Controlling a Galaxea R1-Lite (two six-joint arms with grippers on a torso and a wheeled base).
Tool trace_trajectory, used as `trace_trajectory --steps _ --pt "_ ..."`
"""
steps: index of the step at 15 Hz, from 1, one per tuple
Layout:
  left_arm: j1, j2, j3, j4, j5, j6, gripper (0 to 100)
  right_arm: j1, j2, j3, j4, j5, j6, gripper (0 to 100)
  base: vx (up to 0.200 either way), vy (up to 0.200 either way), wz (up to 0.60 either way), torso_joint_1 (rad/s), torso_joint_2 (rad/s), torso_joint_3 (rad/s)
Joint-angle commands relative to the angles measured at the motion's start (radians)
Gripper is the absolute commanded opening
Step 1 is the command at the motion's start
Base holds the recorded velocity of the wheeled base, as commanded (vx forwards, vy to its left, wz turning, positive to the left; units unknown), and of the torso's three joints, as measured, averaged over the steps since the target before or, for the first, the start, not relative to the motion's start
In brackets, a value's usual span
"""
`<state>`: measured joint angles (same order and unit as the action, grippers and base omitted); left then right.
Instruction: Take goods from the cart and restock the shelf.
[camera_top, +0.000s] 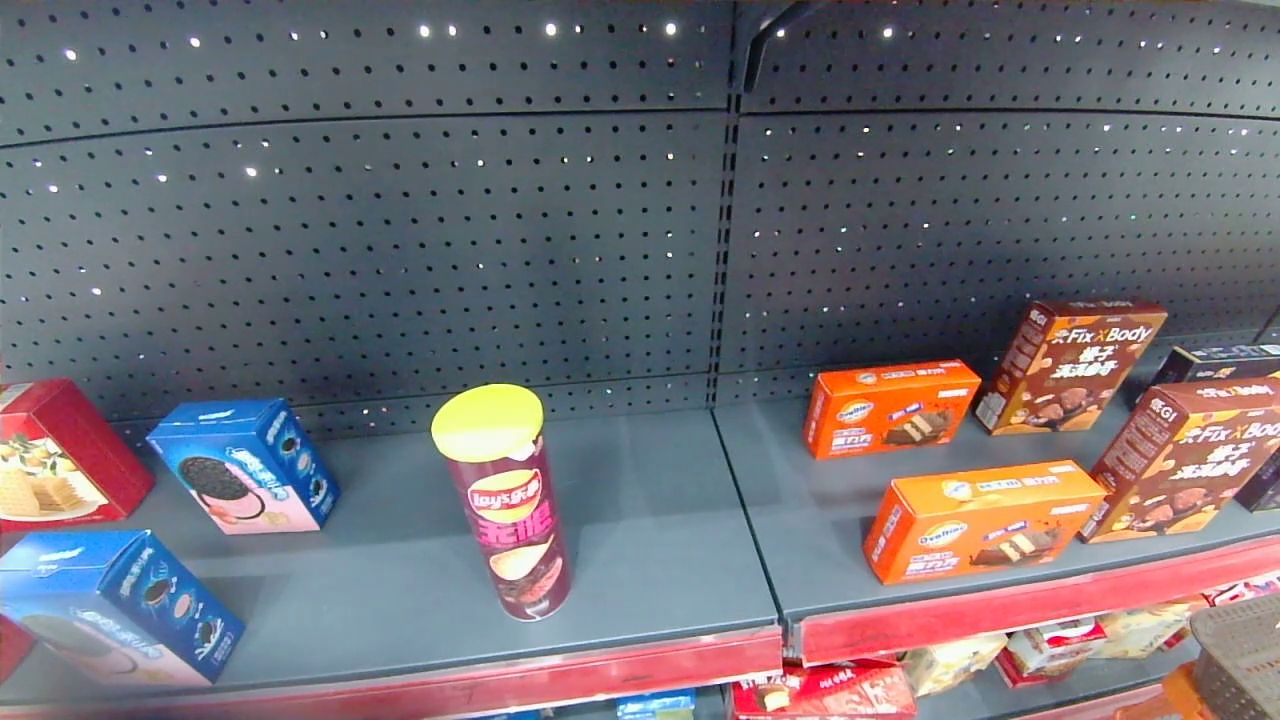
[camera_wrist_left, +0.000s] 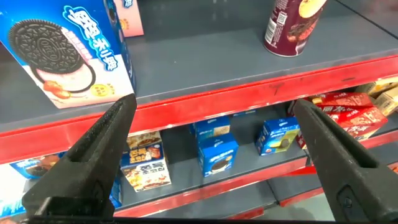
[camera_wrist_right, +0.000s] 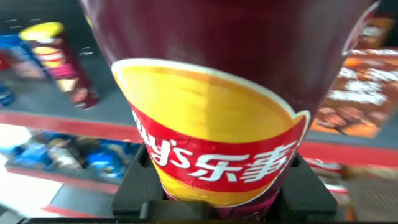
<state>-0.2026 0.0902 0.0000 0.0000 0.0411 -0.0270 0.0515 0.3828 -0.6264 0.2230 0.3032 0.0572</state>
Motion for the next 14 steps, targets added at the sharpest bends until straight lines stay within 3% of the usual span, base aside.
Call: trace_trajectory --steps 1,4,7,10,11,12,14 --pt "0.000 0.005 0.000 0.000 0.000 -0.001 100 0.016 0.143 -0.015 -0.093 0.027 0.000 0 0.000 0.000 0.00 0.000 0.00 0.000" --pt "0.000 0.005 0.000 0.000 -0.001 -0.001 100 0.016 0.300 -0.009 -0.246 0.013 -0.051 0 0.000 0.000 0.00 0.000 0.00 0.000" --pt "0.000 0.005 0.000 0.000 -0.001 -0.001 100 0.027 0.357 -0.033 -0.248 -0.012 -0.082 0 0.000 0.000 0.00 0.000 0.00 0.000" --pt "0.000 0.005 0.000 0.000 0.000 -0.001 100 0.037 0.390 -0.042 -0.244 -0.108 -0.085 0 0.000 0.000 0.00 0.000 0.00 0.000" --pt "0.000 0.005 0.000 0.000 0.000 -0.001 100 0.054 0.393 -0.039 -0.243 -0.111 -0.086 0 0.000 0.000 0.00 0.000 0.00 0.000" --pt "0.002 0.005 0.000 0.000 0.000 -0.001 100 0.149 0.395 -0.029 -0.248 -0.108 -0.088 0 0.000 0.000 0.00 0.000 0.00 0.000" --pt "0.000 0.005 0.000 0.000 0.000 -0.001 100 0.222 0.396 -0.018 -0.252 -0.116 -0.086 0 0.000 0.000 0.00 0.000 0.00 0.000"
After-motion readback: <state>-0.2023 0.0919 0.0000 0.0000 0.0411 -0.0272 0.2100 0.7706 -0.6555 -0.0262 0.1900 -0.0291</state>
